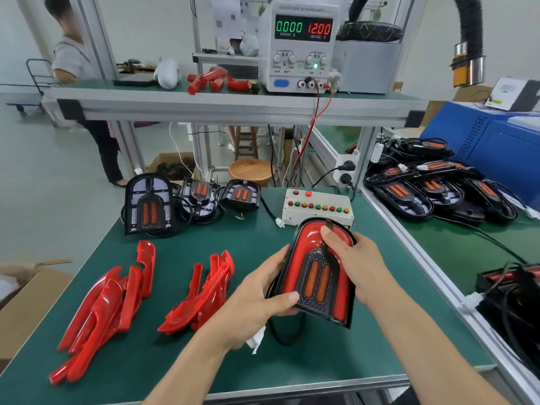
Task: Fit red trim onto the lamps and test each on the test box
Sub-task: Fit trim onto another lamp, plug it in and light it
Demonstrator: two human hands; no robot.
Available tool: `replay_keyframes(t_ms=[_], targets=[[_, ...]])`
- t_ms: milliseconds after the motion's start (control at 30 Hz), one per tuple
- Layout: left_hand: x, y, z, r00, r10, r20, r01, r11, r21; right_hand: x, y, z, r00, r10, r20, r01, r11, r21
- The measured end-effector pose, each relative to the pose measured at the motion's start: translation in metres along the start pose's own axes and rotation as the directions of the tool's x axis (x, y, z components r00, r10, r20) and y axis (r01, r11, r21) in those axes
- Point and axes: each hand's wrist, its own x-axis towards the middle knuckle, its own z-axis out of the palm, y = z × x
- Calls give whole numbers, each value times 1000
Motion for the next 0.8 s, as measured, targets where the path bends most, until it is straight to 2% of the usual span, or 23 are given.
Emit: replay_keyframes(t_ms=[200, 367, 433, 533, 633, 667, 733, 800], targets=[[-2, -1, 0, 1000, -21, -23, 20, 999, -51, -8, 9, -4, 993, -75, -93, 73, 997, -27], [2, 5, 1, 999, -48, 19, 49, 997, -57, -25, 22, -29, 975, 55, -216, -45, 998, 54], [10, 5, 0, 983, -120, -137, 110, 991, -79, -36, 34, -48, 951, 139, -275, -104, 985, 138], [22, -2, 0, 886, -232, -403, 161, 966, -203, -51, 52, -76, 907, 258, -333, -195, 958, 210], [31, -7, 2, 821, -277, -498, 153, 949, -277, -56, 65, -94, 871, 326, -368, -260, 940, 220], [32, -9, 3, 816, -272, -511, 179, 958, -223, -56, 68, -98, 865, 332, -376, -271, 940, 207], [33, -15, 6, 838, -224, -498, 270, 963, 22, -54, 70, -104, 865, 325, -381, -288, 945, 152], [32, -17, 9, 869, -182, -460, 343, 892, 294, -52, 71, -106, 867, 306, -394, -302, 950, 75]])
